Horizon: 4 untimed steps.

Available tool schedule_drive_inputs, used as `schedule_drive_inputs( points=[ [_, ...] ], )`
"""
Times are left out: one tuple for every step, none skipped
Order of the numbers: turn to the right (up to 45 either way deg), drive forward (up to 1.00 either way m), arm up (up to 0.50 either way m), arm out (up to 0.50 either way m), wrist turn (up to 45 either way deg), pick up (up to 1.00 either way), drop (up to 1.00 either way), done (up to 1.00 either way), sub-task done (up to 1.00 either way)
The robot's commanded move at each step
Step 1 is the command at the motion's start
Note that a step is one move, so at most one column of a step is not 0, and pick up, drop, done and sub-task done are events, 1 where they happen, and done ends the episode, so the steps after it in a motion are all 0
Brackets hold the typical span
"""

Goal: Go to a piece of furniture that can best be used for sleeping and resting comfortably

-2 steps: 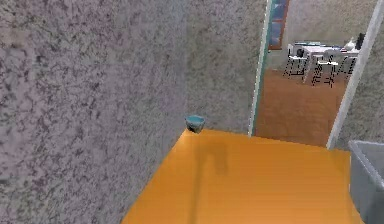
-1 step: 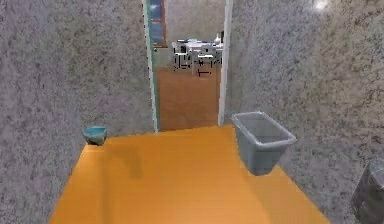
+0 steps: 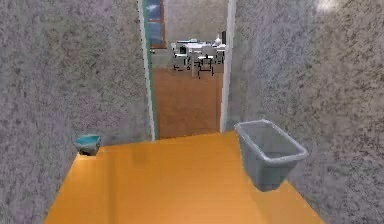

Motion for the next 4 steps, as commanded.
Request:
schedule_drive_inputs(
  points=[
    [0.0,1.00,0.00,0.00,0.0,0.00,0.00,0.00,0.00],
    [0.0,1.00,0.00,0.00,0.0,0.00,0.00,0.00,0.00],
    [0.0,0.60,0.00,0.00,0.0,0.00,0.00,0.00,0.00],
    [0.0,0.15,0.00,0.00,0.0,0.00,0.00,0.00,0.00]
  ],
)
